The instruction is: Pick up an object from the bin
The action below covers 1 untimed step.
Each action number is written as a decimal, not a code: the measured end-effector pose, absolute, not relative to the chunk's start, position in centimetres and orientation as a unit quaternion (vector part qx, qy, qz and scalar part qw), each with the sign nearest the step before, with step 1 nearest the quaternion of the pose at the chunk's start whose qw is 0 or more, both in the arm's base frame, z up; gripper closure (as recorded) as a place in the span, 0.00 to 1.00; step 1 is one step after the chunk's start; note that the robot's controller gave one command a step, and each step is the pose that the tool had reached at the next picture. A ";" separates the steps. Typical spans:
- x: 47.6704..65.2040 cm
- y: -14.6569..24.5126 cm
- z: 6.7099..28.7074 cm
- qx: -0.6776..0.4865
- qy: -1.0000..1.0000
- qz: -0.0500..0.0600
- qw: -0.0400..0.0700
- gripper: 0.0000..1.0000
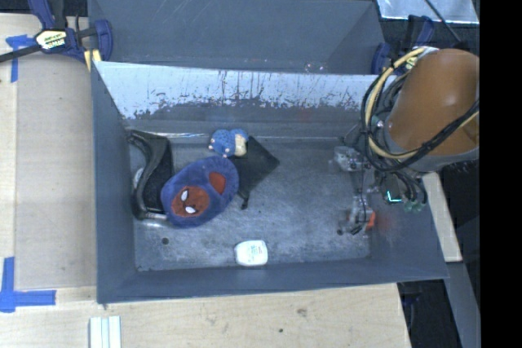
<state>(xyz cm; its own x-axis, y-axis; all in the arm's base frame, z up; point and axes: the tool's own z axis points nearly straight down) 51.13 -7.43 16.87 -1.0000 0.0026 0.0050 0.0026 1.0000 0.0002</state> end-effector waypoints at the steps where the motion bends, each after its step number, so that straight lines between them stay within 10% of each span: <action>1: 49.0 -14.9 15.8 0.041 -0.999 0.001 0.000 0.00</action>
Offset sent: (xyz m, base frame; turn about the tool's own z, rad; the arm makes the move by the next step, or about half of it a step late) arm -0.0203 -0.0692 -0.0099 -0.0917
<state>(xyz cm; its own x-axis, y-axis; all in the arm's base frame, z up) 49.00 -14.87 15.82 -0.9967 -0.0812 0.0006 -0.0812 0.9967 -0.0025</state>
